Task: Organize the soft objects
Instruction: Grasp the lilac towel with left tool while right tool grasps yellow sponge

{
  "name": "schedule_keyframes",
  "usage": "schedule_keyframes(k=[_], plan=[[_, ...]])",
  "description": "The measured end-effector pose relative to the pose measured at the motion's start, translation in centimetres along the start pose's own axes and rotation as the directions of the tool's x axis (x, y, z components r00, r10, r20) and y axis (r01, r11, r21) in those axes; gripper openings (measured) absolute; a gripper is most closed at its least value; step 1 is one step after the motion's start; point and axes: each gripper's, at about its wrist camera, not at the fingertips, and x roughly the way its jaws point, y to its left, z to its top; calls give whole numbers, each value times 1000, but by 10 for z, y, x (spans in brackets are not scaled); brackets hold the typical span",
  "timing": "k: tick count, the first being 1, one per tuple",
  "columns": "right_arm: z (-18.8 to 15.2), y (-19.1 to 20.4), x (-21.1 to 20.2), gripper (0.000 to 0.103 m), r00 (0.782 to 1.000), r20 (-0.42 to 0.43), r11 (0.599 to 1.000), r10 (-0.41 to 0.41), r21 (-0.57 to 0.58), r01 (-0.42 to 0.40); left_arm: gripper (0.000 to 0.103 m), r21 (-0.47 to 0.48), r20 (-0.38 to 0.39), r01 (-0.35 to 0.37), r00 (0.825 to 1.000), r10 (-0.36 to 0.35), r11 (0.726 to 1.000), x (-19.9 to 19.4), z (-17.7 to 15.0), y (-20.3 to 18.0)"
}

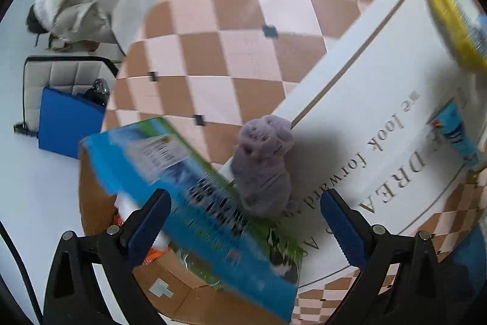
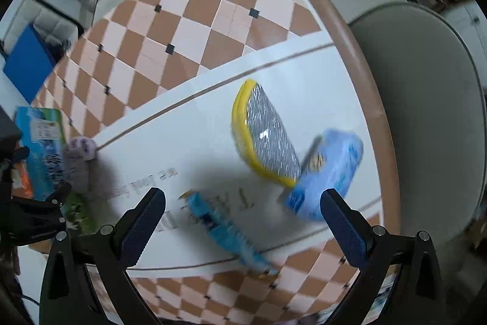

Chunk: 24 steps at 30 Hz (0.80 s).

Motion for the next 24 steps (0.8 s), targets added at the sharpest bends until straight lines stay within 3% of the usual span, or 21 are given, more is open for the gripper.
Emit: schedule_keyframes(k=[6, 10, 14, 17, 18, 19, 24], plan=[[31, 8, 46, 103, 993, -94, 993, -66, -107, 56, 101, 50, -115, 16, 993, -11, 999, 39, 22, -15], [40, 5, 70, 103, 985, -146, 989, -89, -130, 70, 100, 38, -225, 68, 973, -58, 997, 66, 25, -12], [42, -2, 86, 103, 979, -190, 992, -74, -117, 52, 78, 15, -250, 104, 963, -97, 994, 76, 23, -12], [43, -7, 95, 101, 976, -215, 995, -42, -95, 22, 60, -51, -265, 166, 949, -173, 985, 77, 25, -10], [44, -10, 97, 100, 974, -222, 996, -34, -87, 15, 46, -73, -263, 190, 944, -202, 979, 76, 25, -8], [45, -12, 99, 99, 974, -226, 997, -29, -80, 11, 41, -92, -255, 203, 942, -220, 975, 74, 25, -4], [43, -26, 105, 98, 969, -246, 998, 26, -41, -37, 41, -178, -176, 232, 948, -263, 956, 57, 24, 5]])
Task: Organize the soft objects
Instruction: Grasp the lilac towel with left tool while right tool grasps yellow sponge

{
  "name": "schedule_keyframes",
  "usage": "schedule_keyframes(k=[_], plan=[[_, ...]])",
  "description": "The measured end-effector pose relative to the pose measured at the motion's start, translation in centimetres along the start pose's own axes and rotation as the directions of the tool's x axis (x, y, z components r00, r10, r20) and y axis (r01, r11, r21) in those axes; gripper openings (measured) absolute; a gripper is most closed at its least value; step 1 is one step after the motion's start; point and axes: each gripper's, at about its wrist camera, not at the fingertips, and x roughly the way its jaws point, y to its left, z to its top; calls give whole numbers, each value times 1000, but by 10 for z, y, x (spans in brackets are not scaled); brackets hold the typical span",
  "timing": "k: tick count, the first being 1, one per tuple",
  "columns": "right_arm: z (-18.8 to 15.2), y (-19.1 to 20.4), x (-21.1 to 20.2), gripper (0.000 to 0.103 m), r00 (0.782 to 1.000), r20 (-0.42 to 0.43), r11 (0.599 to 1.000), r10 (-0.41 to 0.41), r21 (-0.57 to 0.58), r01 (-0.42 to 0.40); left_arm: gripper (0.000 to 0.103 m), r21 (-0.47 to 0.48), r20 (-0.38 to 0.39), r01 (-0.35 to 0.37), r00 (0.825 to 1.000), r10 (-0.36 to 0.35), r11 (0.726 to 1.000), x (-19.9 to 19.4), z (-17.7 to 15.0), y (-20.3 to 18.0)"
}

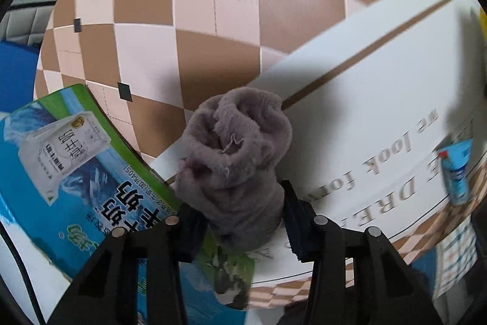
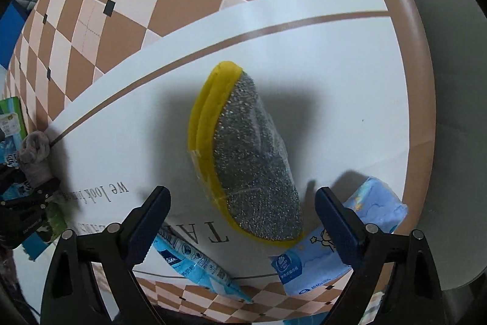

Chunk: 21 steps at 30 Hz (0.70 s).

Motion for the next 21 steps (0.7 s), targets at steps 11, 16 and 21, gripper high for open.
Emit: schedule_keyframes(k=[11, 16, 21], plan=[[-12, -11, -1, 61, 999, 14, 999, 42, 10, -42, 41, -67, 67, 129, 990, -124, 989, -8, -15, -19], [-13, -17, -8, 75, 995, 43, 995, 92, 36, -93, 41, -66, 75, 147, 987, -142, 987, -5, -25, -31], [-13, -30, -7, 74, 994, 68, 993, 85, 70, -90, 41, -88, 93, 178, 981, -170, 980, 4, -36, -23]])
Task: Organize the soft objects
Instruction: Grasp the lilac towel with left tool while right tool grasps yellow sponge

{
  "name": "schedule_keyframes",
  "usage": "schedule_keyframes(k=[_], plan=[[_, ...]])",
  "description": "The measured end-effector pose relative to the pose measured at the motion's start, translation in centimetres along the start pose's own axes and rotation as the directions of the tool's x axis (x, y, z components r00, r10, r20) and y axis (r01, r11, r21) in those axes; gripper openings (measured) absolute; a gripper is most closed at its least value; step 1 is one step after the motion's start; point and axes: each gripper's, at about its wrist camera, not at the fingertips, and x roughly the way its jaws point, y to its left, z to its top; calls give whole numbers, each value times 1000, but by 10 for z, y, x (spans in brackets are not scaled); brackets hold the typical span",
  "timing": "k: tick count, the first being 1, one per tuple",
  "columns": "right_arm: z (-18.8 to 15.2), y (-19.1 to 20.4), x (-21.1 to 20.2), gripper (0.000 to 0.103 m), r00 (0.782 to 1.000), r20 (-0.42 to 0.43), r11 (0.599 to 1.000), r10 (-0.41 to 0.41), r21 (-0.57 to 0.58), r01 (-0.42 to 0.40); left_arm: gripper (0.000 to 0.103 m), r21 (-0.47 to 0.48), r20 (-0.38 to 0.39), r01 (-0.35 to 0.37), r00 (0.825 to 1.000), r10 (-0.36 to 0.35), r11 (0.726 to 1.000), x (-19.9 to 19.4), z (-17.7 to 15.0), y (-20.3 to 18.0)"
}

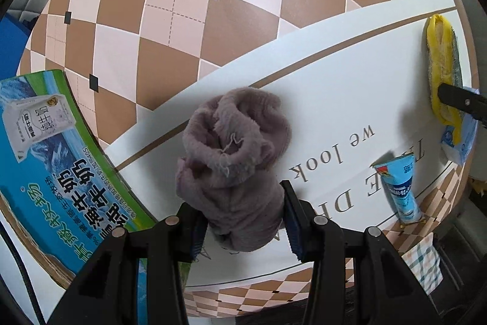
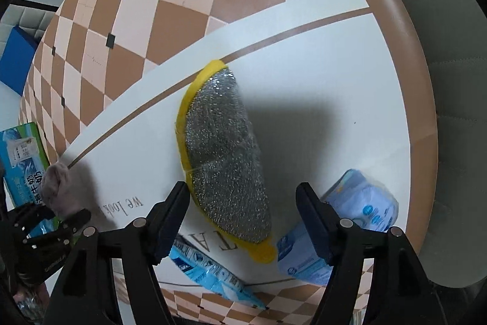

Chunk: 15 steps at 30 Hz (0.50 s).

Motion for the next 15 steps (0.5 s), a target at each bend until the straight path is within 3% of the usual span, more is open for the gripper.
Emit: schedule_keyframes(k=[1, 2, 3, 8, 12, 15], plan=[[-1, -1, 1, 71, 1000, 0, 1000, -4, 4, 4, 41, -7, 5, 7, 1000, -7, 1000, 0, -2, 1], [-3, -1, 2, 55, 1000, 6, 1000, 1, 4, -1, 41, -11, 10, 11, 1000, -11, 1000, -3, -7, -2], [-5, -1, 4, 48, 1000, 9, 1000, 3, 3, -3, 41, -18, 19, 18, 1000, -18, 1000, -6, -9, -2], [-28, 3, -5, 41, 999, 42, 1000, -12, 7, 12, 41, -43, 78, 50, 996, -47, 998, -25, -25, 7], [-61, 19, -32, 40, 994, 90, 998, 61, -20, -59, 41, -69, 153, 85, 985, -74, 994, -50, -53, 18], [-82, 56, -66, 40, 983, 125, 988, 138, -83, -128, 41, -97, 221, 119, 971, -95, 988, -77, -77, 30]])
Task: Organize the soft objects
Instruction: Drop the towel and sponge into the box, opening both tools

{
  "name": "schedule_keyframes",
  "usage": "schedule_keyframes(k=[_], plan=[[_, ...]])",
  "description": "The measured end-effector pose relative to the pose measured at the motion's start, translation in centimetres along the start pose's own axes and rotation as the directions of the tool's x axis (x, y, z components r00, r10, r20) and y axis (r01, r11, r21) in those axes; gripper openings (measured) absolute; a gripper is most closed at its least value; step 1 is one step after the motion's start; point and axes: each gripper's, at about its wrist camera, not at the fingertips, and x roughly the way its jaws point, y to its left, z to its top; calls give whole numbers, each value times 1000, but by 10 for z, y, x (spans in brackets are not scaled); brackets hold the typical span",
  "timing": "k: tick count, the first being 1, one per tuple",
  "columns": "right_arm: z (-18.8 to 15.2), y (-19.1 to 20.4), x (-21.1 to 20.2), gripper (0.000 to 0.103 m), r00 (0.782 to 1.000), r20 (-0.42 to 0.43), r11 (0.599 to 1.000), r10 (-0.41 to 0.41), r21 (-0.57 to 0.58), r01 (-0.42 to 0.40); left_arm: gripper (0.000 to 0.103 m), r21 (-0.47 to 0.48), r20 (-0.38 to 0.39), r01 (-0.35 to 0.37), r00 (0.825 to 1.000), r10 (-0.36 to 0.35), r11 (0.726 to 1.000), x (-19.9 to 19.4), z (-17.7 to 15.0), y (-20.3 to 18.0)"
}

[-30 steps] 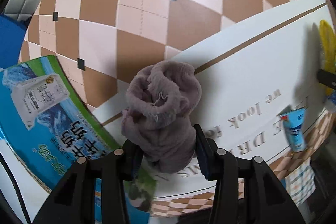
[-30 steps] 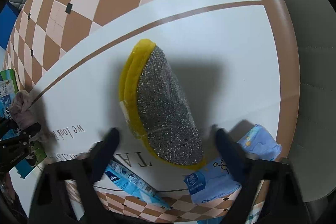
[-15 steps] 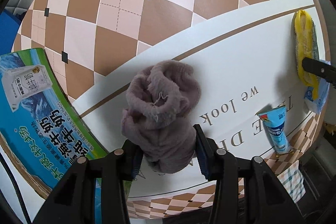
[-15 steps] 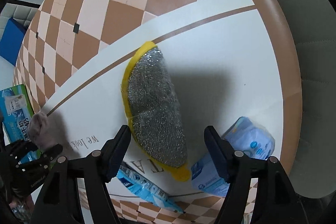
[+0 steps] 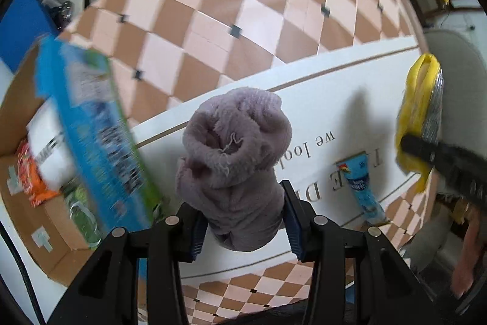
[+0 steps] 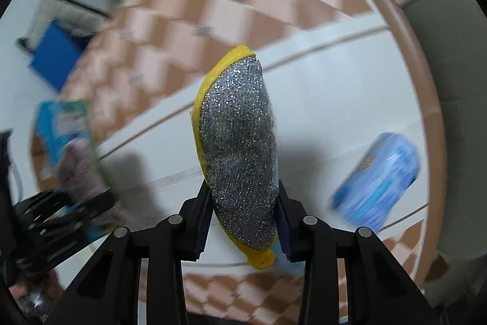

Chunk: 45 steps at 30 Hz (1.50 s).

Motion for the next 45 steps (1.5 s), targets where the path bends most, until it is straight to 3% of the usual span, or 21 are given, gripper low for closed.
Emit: schedule_keyframes(k=[4, 9, 13, 19, 25, 33, 36, 38, 39, 45], plan=[[-30, 79, -30, 40, 994, 28, 989, 103, -112, -99, 41, -64, 76, 21, 997, -16, 998, -41, -24, 46], [-67, 198, -30, 40, 974, -13, 940, 227, -259, -222, 41, -185, 148, 23, 989, 5, 982, -84, -74, 126], [-92, 283, -11, 40, 967, -60, 901, 247, -353, -252, 41, -267, 148, -6, 988, 47, 964, -97, -99, 195], [-116, 378, 44, 39, 972, -119, 874, 204, -425, -235, 41, -358, 84, -21, 995, 55, 933, -75, -111, 277], [-120, 421, 93, 40, 976, -154, 881, 155, -426, -207, 41, -399, -10, -5, 1000, 1, 917, -25, -110, 330], [-115, 449, 153, 40, 979, -187, 890, 86, -427, -160, 44, -405, -74, 25, 995, -60, 914, 10, -110, 354], [-114, 457, 168, 51, 984, -177, 889, 31, -445, -108, 50, -449, -63, 92, 989, -133, 889, 14, -114, 362], [-110, 460, 177, 68, 984, -176, 901, 40, -420, -112, 50, -445, -59, 77, 992, -115, 892, 13, -115, 362], [-109, 457, 177, 71, 983, -176, 908, 47, -404, -116, 50, -442, -56, 70, 993, -106, 894, 12, -116, 362], [-109, 448, 165, 71, 989, -146, 918, 17, -389, -74, 50, -423, -32, 31, 998, -50, 906, -2, -128, 353]])
